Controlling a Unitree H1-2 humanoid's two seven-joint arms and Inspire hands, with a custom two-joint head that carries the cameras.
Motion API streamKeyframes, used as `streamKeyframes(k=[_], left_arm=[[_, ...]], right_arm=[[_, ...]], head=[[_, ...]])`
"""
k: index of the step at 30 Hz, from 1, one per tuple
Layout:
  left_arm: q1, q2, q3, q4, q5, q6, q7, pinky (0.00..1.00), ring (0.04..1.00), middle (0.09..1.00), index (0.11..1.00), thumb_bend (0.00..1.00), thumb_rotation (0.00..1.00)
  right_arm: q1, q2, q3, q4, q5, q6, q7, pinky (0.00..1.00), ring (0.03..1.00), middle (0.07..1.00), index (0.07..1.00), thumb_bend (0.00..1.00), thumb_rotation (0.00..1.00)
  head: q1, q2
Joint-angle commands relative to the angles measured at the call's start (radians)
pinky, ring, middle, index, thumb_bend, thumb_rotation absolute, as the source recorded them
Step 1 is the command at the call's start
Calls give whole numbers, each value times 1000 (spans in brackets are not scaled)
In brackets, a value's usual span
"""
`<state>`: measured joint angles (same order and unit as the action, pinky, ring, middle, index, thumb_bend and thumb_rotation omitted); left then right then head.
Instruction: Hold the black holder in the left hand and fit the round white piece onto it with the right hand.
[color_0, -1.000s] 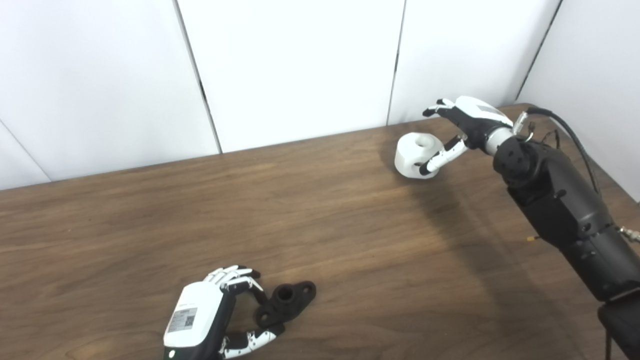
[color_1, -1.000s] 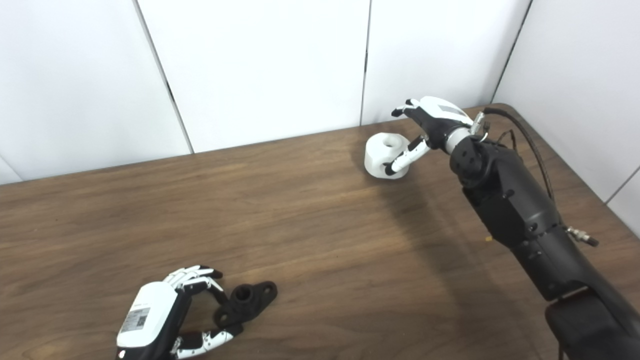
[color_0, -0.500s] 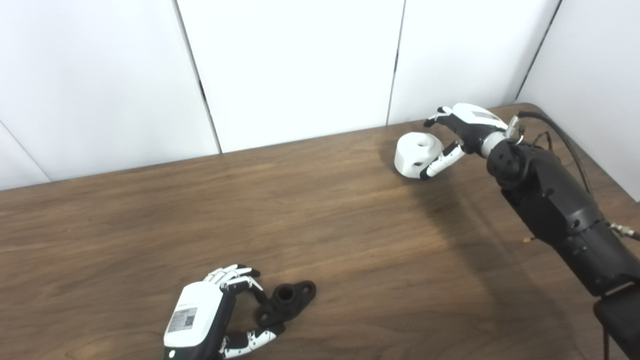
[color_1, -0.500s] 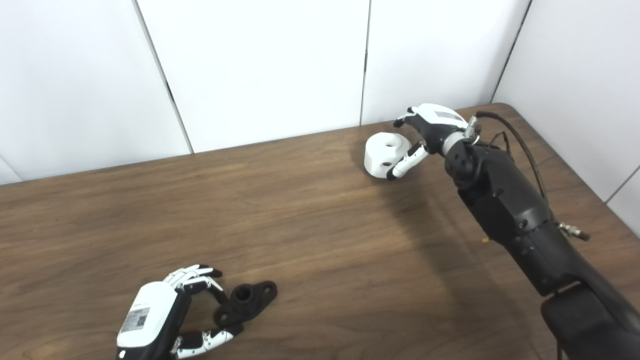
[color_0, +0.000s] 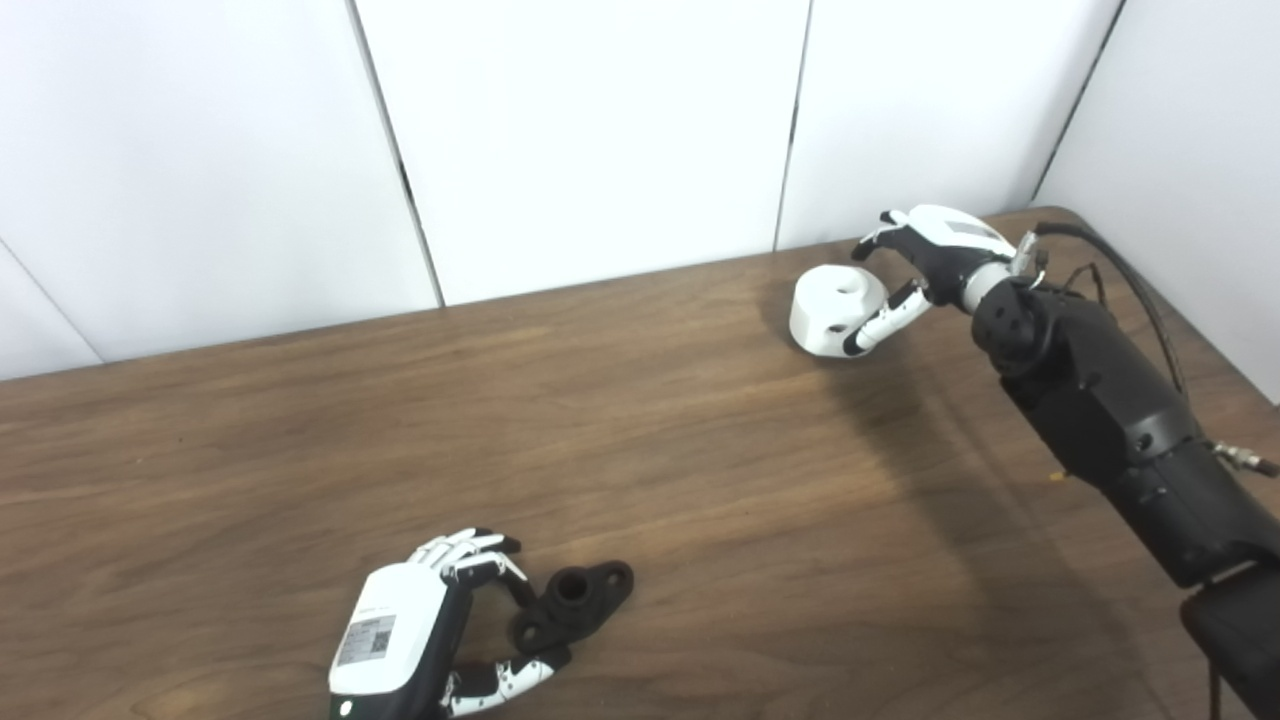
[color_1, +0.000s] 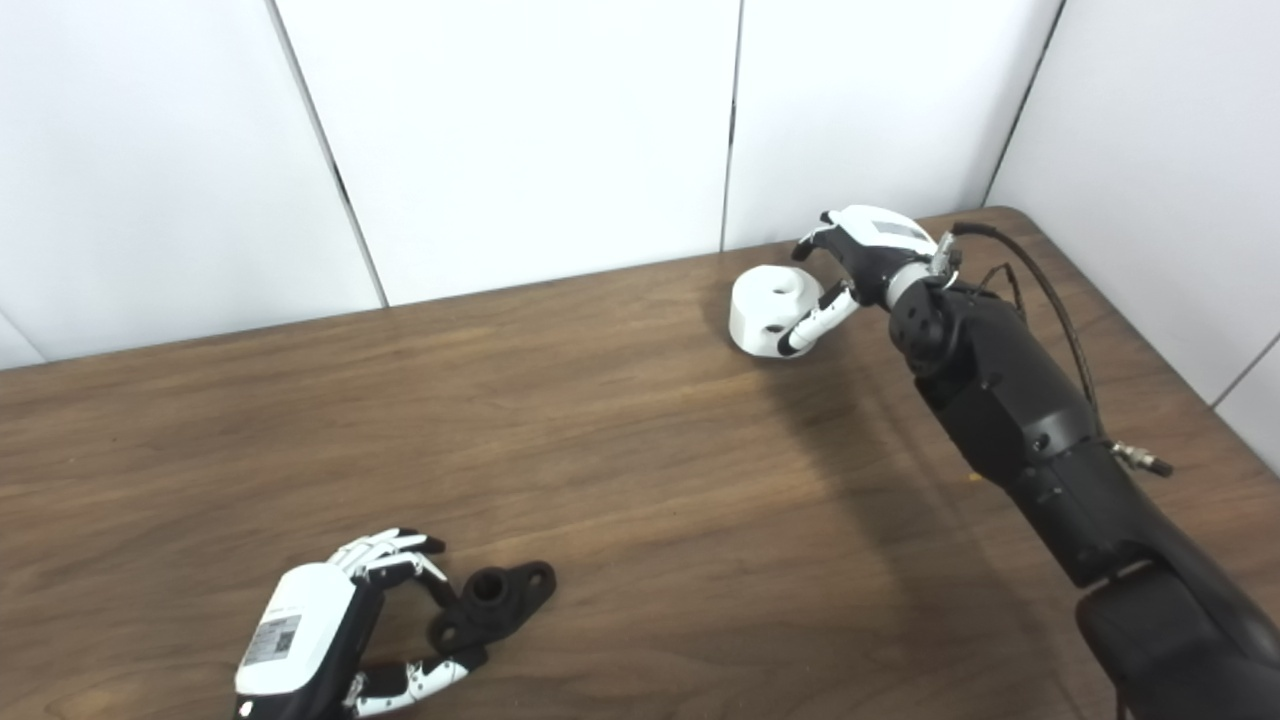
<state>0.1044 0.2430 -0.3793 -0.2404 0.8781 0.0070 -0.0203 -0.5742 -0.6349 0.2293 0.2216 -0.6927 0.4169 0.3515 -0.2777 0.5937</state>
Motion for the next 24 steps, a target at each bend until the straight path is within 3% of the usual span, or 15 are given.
streamKeyframes(k=[1, 24], left_arm=[[33, 7, -12, 27, 21, 47, -66, 820, 833, 765, 488, 518, 46], [34, 1, -11, 12, 15, 46, -74, 815, 828, 762, 487, 518, 46]], right_arm=[[-52, -22, -17, -13, -1, -31, -36, 1000, 1000, 1000, 782, 927, 317], [-50, -19, -17, -2, 4, -57, -51, 1000, 1000, 1000, 693, 895, 295]], head=[[1, 1], [6, 4]])
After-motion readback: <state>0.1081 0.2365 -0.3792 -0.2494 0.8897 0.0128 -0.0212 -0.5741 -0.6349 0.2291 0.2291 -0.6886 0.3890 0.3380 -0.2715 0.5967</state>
